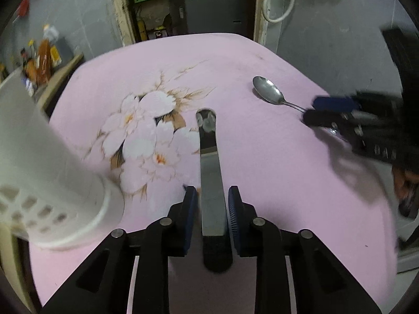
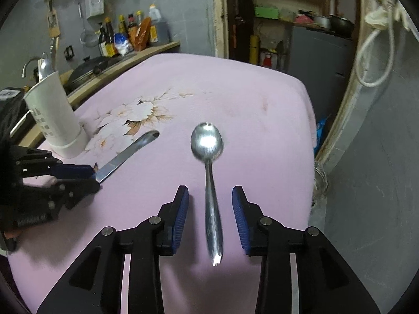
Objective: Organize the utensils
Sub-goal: 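Grasp the silver knife handle with left tool while right tool grasps the silver spoon, then lift and carry the knife with left tool while right tool carries the spoon to the caddy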
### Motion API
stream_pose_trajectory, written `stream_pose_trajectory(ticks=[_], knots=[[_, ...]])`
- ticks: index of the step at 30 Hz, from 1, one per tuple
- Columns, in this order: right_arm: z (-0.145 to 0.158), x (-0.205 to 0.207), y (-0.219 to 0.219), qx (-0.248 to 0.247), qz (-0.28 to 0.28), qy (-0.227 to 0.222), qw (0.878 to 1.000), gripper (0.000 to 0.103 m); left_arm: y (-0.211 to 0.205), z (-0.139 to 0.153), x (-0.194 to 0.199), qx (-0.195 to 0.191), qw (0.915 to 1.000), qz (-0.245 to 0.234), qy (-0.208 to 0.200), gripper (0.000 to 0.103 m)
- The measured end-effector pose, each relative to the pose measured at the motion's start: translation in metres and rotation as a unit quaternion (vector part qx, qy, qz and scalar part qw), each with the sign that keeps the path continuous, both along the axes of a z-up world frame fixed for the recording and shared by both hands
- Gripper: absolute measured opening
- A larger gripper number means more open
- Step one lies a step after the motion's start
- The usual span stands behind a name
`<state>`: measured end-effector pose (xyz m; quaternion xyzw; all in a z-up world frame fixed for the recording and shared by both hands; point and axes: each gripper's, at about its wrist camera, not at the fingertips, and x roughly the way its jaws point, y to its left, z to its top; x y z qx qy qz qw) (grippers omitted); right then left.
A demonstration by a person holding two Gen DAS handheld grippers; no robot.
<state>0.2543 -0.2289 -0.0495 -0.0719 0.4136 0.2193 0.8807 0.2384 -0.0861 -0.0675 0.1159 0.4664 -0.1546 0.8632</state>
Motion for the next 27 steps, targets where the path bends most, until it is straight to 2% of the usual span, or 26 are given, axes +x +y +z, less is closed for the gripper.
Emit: stream_pose_trajectory(ticks=[4,8,10,16,19,20,21,27], knots=[[0.0,0.026,0.005,0.005,0.019,0.02,1.0,0.033,-0.008,-0.005,0.01,0.02,0.9997,-0.012,-0.01,0.023],[-0.002,0.044,0.011,0.013,0.035,0.033,0.999,0.045,-0.011,-0.007,0.015,0.029,0.9992,-0.022,-0.014,0.026],[-0.004,0.05,0.015,0.009,0.043,0.036,0.998,0.046,-0.012,-0.009,0.018,0.03,0.9991,-0.026,-0.015,0.028],[-0.012,0.062,0.028,-0.011,0.053,0.027,0.998,0.047,-0.006,-0.008,0.035,0.017,0.9993,-0.025,0.019,0.029],[-0.012,0.061,0.028,-0.017,0.051,0.019,0.998,0.043,-0.011,-0.006,0.041,0.027,0.9988,-0.031,0.027,0.028],[-0.011,0.061,0.027,-0.016,0.049,0.017,0.999,0.036,-0.011,-0.006,0.042,0.025,0.9988,-0.03,0.028,0.024],[-0.011,0.061,0.025,-0.012,0.045,0.015,0.999,0.033,-0.011,-0.006,0.044,0.025,0.9989,-0.029,0.027,0.017],[-0.009,0.056,0.018,-0.004,0.032,0.003,0.999,0.032,-0.005,-0.006,0.043,0.019,0.9996,-0.017,0.013,0.013]])
